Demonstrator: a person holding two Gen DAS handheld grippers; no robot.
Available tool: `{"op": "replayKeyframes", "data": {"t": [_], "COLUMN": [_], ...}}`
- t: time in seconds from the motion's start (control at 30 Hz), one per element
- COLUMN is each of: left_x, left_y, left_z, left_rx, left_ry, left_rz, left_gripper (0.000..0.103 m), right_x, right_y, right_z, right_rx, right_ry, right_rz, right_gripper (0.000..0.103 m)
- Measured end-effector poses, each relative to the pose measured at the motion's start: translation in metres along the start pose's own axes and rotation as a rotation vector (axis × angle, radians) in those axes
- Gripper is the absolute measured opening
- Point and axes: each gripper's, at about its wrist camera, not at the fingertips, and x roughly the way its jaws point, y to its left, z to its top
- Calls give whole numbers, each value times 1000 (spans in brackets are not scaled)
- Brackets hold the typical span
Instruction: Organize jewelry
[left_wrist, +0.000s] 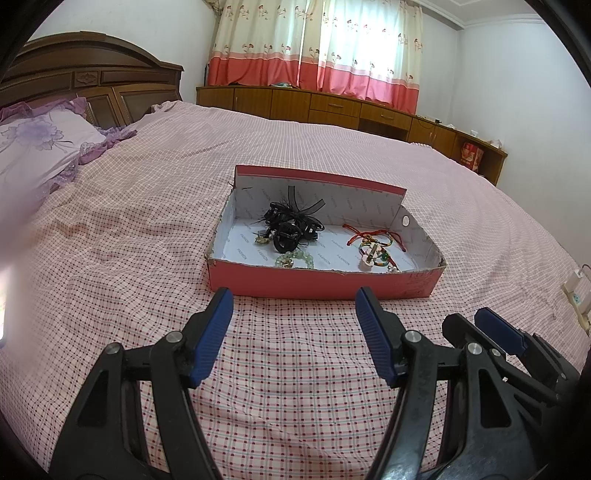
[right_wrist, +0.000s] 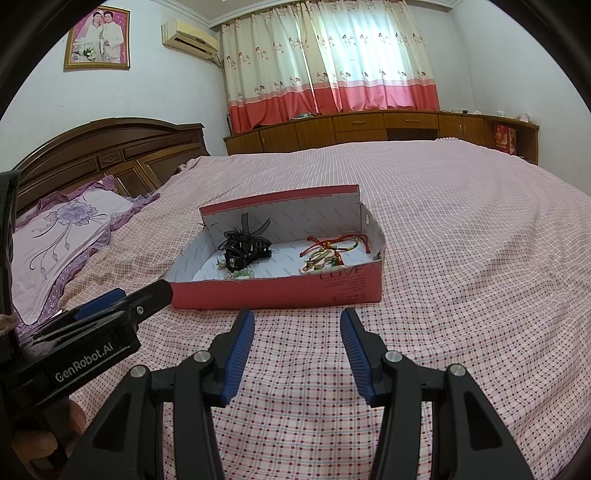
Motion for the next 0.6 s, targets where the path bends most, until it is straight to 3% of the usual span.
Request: {"op": "replayKeyframes", "data": {"t": [0.6], "left_x": [1], "left_y": [0], "left_z": [-1], "left_rx": [-1], "left_ry": [4], "left_rz": [-3], "left_gripper": [61], "right_x": [0], "right_y": [0], "right_z": [0], "right_rx": [0], "right_ry": [1], "right_rz": [0], "right_gripper": [52]}}
